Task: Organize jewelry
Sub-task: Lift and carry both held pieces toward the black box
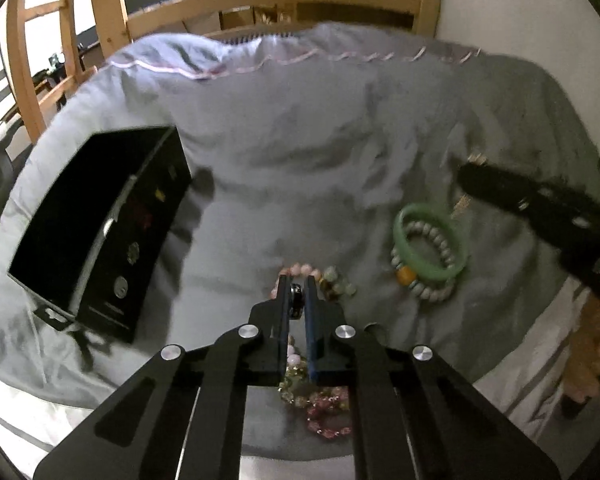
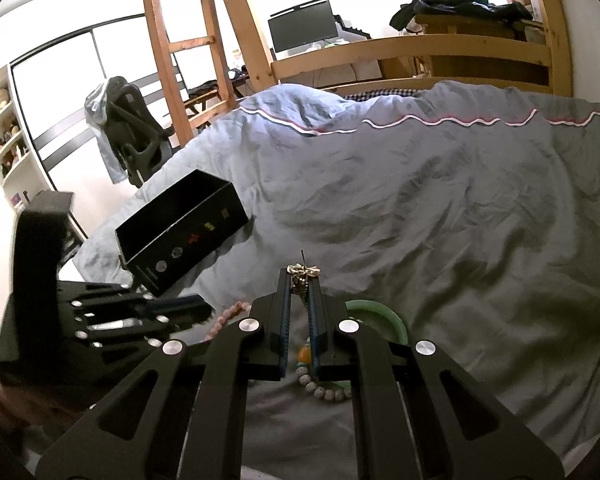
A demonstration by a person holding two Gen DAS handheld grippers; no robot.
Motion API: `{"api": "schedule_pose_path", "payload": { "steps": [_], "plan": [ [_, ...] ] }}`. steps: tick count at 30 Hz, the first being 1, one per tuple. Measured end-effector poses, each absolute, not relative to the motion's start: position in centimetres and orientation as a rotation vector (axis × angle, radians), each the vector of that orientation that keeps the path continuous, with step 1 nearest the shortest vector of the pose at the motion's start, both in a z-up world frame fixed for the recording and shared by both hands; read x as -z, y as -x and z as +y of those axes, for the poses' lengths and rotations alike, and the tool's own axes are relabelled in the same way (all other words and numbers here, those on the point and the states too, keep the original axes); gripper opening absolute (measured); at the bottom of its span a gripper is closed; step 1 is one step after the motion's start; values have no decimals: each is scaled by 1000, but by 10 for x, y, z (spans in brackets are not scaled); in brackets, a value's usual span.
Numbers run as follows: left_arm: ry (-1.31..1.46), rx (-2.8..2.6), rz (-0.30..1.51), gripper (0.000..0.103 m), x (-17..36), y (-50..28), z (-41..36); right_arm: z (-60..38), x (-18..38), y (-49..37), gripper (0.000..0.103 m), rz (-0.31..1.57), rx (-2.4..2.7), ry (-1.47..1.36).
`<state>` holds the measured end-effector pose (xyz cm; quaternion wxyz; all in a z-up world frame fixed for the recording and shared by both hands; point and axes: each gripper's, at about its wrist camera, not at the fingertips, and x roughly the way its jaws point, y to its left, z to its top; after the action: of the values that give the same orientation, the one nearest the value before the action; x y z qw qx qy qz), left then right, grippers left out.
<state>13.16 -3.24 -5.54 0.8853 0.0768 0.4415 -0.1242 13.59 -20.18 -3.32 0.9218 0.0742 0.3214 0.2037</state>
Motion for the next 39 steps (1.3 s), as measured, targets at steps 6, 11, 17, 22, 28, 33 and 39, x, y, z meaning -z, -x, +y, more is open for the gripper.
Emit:
{"api": "schedule_pose_path", "payload": {
  "steps": [6, 11, 17, 22, 28, 33, 39],
  "plan": [
    [-138, 270, 875, 7, 38, -122, -31, -202, 28, -132, 9, 639, -418, -158],
    [-127, 264, 834, 7, 23, -113, -25, -201, 17, -122, 9, 602, -420, -147],
    [-107, 295, 748, 7, -3, -94, -16, -200, -5, -107, 9, 542, -426, -130],
    [-91, 352, 651, 7, -25, -72, -14, -198, -12, -97, 9, 516, -428, -112],
    [-134, 252, 759, 90, 11, -91, -19, -198, -4, -101, 9, 553, -430, -119],
    [-246, 198, 948, 73, 71, -128, -36, -198, -2, -101, 9, 560, -434, -121],
    [-180, 257, 1012, 8, 80, -136, -28, -201, -1, -102, 9, 558, -431, -140]
  ]
}}
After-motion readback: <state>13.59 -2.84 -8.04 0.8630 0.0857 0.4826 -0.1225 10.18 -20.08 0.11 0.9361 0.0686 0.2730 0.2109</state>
